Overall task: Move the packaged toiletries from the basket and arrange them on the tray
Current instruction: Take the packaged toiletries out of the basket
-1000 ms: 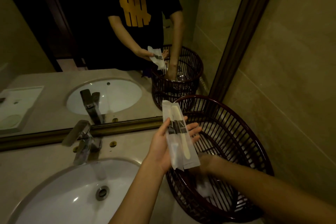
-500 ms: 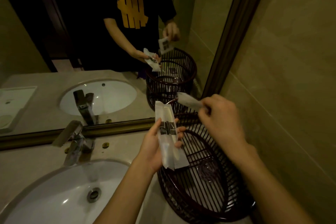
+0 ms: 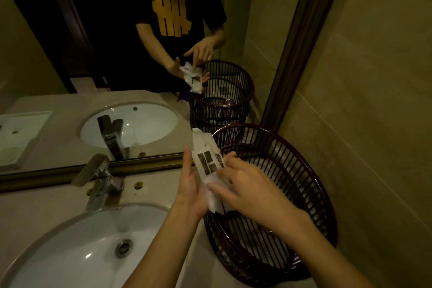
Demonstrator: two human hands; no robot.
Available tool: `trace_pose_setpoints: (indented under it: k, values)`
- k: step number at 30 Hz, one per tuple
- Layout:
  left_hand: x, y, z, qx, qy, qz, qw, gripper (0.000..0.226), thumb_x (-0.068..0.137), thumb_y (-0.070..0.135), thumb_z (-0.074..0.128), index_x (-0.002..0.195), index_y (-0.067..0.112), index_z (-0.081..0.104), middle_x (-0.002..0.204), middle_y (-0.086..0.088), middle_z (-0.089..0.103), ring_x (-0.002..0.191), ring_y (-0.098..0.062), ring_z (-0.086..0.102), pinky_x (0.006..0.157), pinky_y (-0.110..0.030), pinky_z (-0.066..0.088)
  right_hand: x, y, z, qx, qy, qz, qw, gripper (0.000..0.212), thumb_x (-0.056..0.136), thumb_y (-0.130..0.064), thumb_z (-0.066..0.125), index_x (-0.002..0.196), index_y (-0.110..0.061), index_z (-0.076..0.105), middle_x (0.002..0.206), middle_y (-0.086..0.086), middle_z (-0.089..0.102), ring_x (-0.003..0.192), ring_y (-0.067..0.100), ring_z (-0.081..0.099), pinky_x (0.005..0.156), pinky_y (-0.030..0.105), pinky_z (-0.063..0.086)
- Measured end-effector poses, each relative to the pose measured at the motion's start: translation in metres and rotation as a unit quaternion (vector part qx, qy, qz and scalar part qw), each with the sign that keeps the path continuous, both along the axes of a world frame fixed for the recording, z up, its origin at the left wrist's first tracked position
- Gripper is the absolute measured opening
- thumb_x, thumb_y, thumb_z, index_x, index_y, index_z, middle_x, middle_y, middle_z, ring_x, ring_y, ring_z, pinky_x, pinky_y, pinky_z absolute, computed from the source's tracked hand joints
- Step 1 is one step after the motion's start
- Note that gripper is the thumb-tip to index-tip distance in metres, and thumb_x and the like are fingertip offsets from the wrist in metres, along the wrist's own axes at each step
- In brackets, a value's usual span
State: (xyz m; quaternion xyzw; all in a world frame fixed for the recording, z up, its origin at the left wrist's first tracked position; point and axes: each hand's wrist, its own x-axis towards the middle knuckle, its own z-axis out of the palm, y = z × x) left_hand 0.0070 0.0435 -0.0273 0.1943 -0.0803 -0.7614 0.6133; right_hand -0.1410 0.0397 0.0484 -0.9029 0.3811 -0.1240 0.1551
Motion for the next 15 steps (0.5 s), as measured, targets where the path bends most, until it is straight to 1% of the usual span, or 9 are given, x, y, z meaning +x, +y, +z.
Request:
trace_pose_setpoints:
  k: [2, 3, 4, 6, 7, 9, 10, 12, 15]
  values:
    - [-0.002, 0.000, 0.003, 0.007, 0.004, -0.005, 1.000, 0.086, 0.068, 0.060, 0.081, 0.130, 0.003, 0.064, 0.142, -0.027, 0.056, 0.132, -0.041, 0.054, 0.106, -0.057, 0.045, -0.017, -0.009, 0.003, -0.001, -0.047, -0.024, 0.999, 0.051, 0.096, -0.063, 0.035, 0.116, -0.032, 0.069, 0.095, -0.023, 0.051, 0.085, -0.007, 0.052, 0.071, 0.013, 0.040]
    - [-0.004, -0.001, 0.005, 0.020, -0.003, -0.006, 1.000, 0.077, 0.072, 0.051, 0.081, 0.129, 0.001, 0.065, 0.140, -0.027, 0.058, 0.131, -0.039, 0.055, 0.107, -0.055, 0.045, -0.026, -0.017, 0.003, -0.008, -0.085, -0.053, 0.995, 0.049, 0.096, -0.062, 0.035, 0.112, -0.033, 0.071, 0.090, -0.022, 0.051, 0.081, -0.008, 0.052, 0.068, 0.012, 0.037]
    - [-0.007, -0.003, 0.007, 0.037, -0.020, -0.003, 0.999, 0.069, 0.077, 0.041, 0.079, 0.130, 0.000, 0.063, 0.138, -0.026, 0.060, 0.128, -0.037, 0.058, 0.106, -0.052, 0.047, -0.034, -0.028, 0.001, -0.010, -0.128, -0.089, 0.988, 0.047, 0.095, -0.060, 0.037, 0.105, -0.032, 0.073, 0.087, -0.019, 0.054, 0.079, -0.006, 0.053, 0.066, 0.014, 0.038]
    - [-0.012, -0.006, 0.005, 0.074, -0.069, 0.016, 0.995, 0.058, 0.082, 0.022, 0.071, 0.134, 0.001, 0.057, 0.122, -0.020, 0.070, 0.110, -0.031, 0.069, 0.088, -0.045, 0.056, -0.046, -0.054, -0.006, -0.008, -0.178, -0.164, 0.970, 0.042, 0.095, -0.054, 0.046, 0.096, -0.026, 0.077, 0.084, -0.011, 0.063, 0.078, 0.000, 0.059, 0.068, 0.022, 0.045]
    - [-0.014, -0.006, 0.004, 0.079, -0.077, 0.027, 0.994, 0.054, 0.083, 0.016, 0.067, 0.134, 0.002, 0.055, 0.109, -0.017, 0.073, 0.096, -0.028, 0.071, 0.079, -0.041, 0.056, -0.048, -0.068, -0.012, 0.006, -0.163, -0.190, 0.968, 0.036, 0.095, -0.049, 0.052, 0.094, -0.024, 0.077, 0.084, -0.008, 0.066, 0.079, 0.005, 0.062, 0.069, 0.026, 0.048]
    - [-0.016, -0.005, 0.005, 0.054, -0.052, 0.043, 0.996, 0.046, 0.086, 0.007, 0.057, 0.132, 0.009, 0.053, 0.090, -0.010, 0.064, 0.077, -0.020, 0.061, 0.065, -0.033, 0.051, -0.044, -0.094, -0.032, 0.071, -0.075, -0.204, 0.974, 0.022, 0.094, -0.041, 0.063, 0.096, -0.025, 0.077, 0.086, -0.006, 0.071, 0.083, 0.010, 0.066, 0.069, 0.028, 0.050]
    - [-0.017, -0.004, 0.005, 0.041, -0.035, 0.051, 0.997, 0.047, 0.088, 0.005, 0.053, 0.134, 0.012, 0.051, 0.085, -0.008, 0.058, 0.072, -0.017, 0.055, 0.060, -0.030, 0.048, -0.039, -0.103, -0.045, 0.109, -0.019, -0.198, 0.974, 0.018, 0.092, -0.038, 0.067, 0.099, -0.024, 0.076, 0.090, -0.005, 0.073, 0.086, 0.012, 0.068, 0.070, 0.027, 0.051]
    - [-0.019, -0.003, 0.006, 0.031, -0.023, 0.062, 0.997, 0.052, 0.088, 0.003, 0.048, 0.138, 0.015, 0.047, 0.082, -0.005, 0.051, 0.067, -0.014, 0.048, 0.053, -0.027, 0.042, -0.022, -0.114, -0.073, 0.166, 0.074, -0.169, 0.969, 0.020, 0.089, -0.031, 0.071, 0.105, -0.020, 0.075, 0.100, 0.001, 0.073, 0.095, 0.017, 0.069, 0.077, 0.029, 0.054]
    - [-0.023, -0.002, 0.007, 0.035, -0.025, 0.070, 0.997, 0.050, 0.092, 0.002, 0.042, 0.141, 0.014, 0.047, 0.080, -0.004, 0.048, 0.065, -0.013, 0.042, 0.050, -0.025, 0.040, 0.008, -0.112, -0.107, 0.191, 0.187, -0.113, 0.957, 0.025, 0.091, -0.027, 0.068, 0.113, -0.014, 0.070, 0.116, 0.009, 0.069, 0.109, 0.026, 0.065, 0.092, 0.039, 0.055]
